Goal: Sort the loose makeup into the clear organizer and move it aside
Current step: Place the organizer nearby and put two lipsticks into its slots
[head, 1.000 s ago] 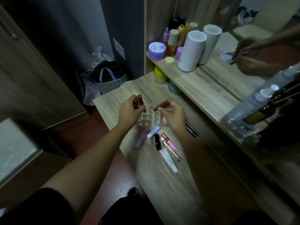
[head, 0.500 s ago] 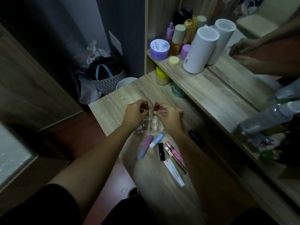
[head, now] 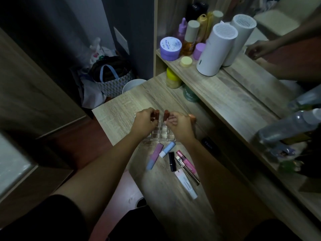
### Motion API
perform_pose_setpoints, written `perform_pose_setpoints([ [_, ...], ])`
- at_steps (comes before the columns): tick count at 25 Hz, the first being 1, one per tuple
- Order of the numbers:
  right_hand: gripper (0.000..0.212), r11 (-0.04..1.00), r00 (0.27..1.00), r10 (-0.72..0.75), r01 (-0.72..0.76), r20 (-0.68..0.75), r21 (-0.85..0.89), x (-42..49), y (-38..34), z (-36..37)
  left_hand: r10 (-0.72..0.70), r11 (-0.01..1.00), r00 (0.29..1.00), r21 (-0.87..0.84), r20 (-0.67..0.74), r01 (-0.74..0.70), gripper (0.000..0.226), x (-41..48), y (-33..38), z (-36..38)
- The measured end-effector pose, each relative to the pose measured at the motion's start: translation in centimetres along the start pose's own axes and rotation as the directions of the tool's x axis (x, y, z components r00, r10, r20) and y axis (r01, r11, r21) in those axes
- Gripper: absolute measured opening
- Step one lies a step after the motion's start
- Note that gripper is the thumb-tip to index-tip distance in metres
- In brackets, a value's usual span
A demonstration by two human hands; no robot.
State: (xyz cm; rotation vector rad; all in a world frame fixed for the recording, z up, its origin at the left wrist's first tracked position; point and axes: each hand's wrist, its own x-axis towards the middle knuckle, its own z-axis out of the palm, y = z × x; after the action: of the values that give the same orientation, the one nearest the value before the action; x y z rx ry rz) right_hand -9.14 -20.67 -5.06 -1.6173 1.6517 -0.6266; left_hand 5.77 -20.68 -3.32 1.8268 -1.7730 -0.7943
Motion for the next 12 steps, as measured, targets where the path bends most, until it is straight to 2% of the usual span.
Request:
perform_pose_setpoints([
  [7,0.032,0.999,0.998,-0.036,0.037,-0.041,0.018,-0.4,-1.0,-1.7,-0.011,0.999,0.999,-0.038,-0.039,0.009,0.025,-0.8,1.6,-1.3],
  [12,0.033,0.994,0.991,-0.098,0.102,-0.091,0.04,-3.0,-1.2,-3.6,-0.064,0.997,0.993,-0.051,-0.095,0.059,0.04,-3.5,2.6,-2.0],
])
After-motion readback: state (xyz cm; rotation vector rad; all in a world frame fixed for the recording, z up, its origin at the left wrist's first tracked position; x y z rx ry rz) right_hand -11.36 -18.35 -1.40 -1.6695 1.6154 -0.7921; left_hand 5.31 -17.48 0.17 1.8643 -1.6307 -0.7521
